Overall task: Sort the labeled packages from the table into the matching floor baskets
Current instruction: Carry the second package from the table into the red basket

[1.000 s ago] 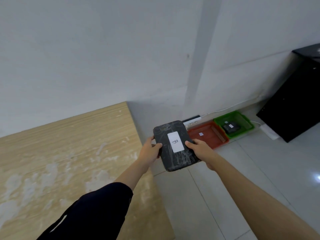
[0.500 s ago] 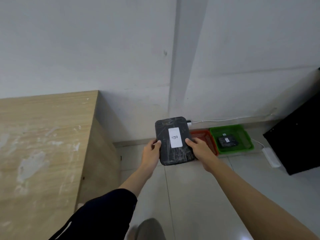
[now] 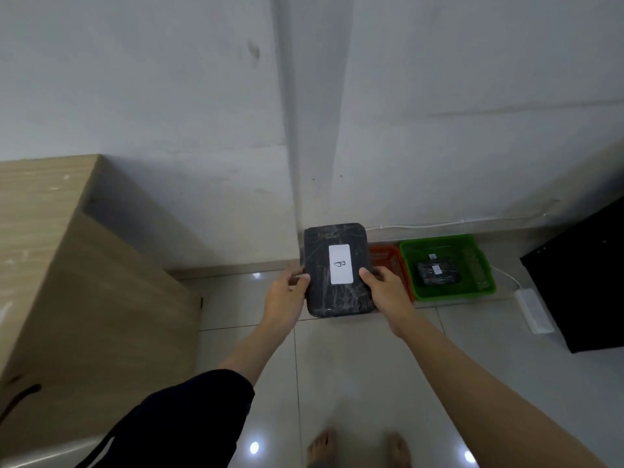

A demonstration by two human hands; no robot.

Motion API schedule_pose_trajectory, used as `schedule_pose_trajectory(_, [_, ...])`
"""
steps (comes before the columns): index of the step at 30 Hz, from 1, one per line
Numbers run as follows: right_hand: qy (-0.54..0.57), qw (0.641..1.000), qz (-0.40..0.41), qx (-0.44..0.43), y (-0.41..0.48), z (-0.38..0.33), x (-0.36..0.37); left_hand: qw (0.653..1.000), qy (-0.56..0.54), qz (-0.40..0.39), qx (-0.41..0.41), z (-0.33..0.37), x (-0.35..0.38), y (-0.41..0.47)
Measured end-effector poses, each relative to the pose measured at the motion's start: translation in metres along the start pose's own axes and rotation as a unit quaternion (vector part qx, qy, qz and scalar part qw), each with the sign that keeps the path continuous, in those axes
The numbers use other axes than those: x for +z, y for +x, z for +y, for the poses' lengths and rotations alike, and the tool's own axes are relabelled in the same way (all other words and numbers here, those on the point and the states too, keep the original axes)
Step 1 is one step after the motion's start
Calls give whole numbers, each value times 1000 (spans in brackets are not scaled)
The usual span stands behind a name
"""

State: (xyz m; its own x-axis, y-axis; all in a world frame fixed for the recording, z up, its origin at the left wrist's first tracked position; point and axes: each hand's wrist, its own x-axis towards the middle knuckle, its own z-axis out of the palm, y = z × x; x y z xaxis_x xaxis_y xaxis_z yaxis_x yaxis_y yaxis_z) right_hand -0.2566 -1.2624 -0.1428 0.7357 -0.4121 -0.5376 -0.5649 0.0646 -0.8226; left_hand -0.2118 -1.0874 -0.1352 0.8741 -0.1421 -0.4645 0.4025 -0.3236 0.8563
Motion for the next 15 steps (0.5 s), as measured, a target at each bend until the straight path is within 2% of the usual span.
schedule_pose_trajectory(6, [-1, 1000, -15, -10, 117, 90, -10, 999, 37, 10, 9, -89, 70, 97])
schedule_pose_trajectory(15, [22, 999, -48, -5, 287, 270, -9, 997, 79, 18, 14, -251, 165, 253])
